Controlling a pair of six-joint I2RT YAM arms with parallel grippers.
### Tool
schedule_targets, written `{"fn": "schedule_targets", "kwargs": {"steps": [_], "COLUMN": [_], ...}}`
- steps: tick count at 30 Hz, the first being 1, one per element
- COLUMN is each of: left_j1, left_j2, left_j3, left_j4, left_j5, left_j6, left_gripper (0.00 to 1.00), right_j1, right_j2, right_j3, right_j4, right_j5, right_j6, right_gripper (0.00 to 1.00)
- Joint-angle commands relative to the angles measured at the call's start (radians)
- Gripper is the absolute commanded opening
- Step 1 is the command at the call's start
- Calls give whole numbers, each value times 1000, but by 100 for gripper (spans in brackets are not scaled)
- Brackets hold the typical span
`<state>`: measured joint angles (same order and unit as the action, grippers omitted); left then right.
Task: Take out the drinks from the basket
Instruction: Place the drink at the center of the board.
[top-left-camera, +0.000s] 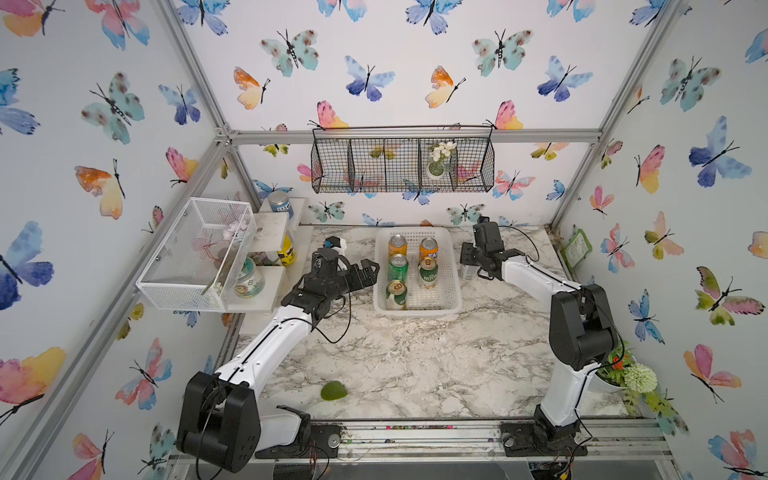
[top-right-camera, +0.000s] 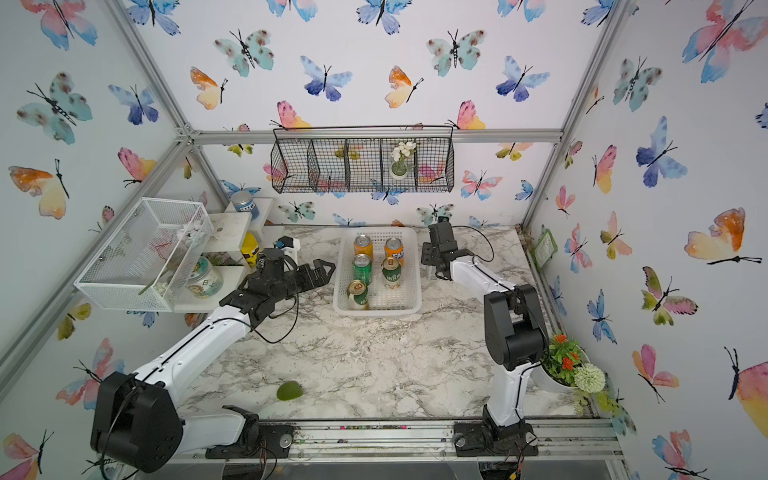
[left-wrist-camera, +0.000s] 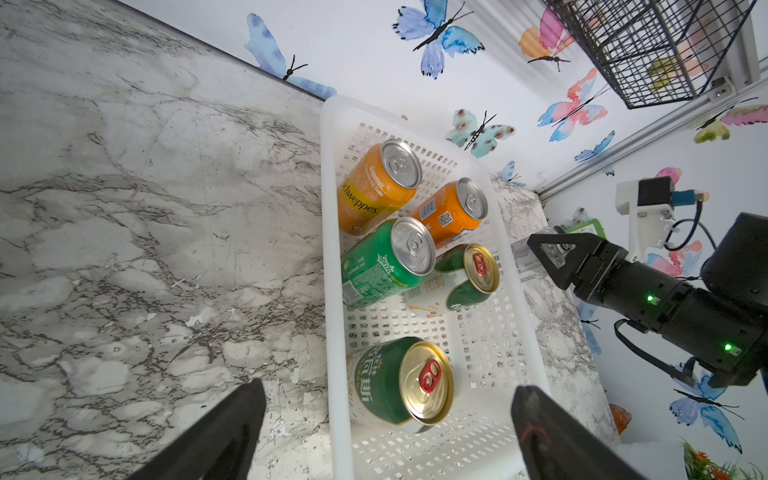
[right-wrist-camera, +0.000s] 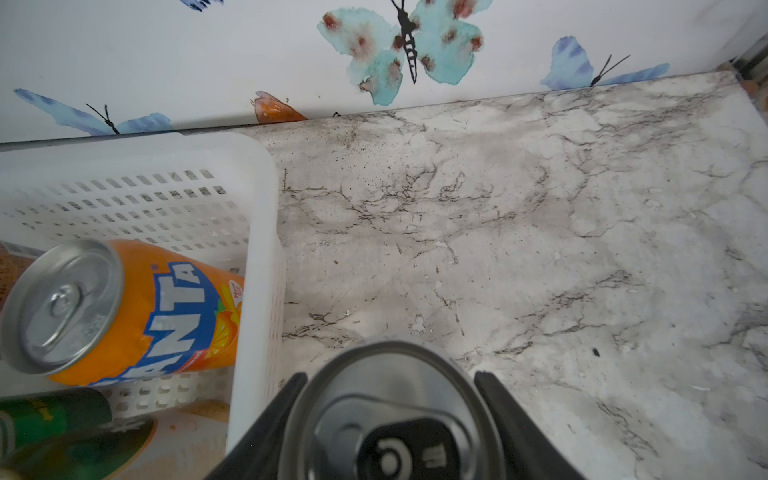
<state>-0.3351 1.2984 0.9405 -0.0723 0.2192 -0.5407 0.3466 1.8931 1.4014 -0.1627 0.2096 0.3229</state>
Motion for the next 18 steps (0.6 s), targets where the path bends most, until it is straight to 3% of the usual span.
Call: {"fn": "schedule_targets", "kwargs": {"steps": [1,11,18], "left_j1": [3,3,2], "left_j2": [14,25,45], "left_j3": [30,35,41], "left_j4": [-9,-2,0], "left_j5": [37,74,92], "left_j6": [12,28,42], "left_gripper": [99,99,99], "right_j1": [2,2,2], "right_j2": [-23,-27,-102], "right_j3": [-1,21,13], "right_j4": [77,74,69], "right_j5": [-21,-50,0], "right_j6": [24,51,67], "right_gripper": [41,90,93]}}
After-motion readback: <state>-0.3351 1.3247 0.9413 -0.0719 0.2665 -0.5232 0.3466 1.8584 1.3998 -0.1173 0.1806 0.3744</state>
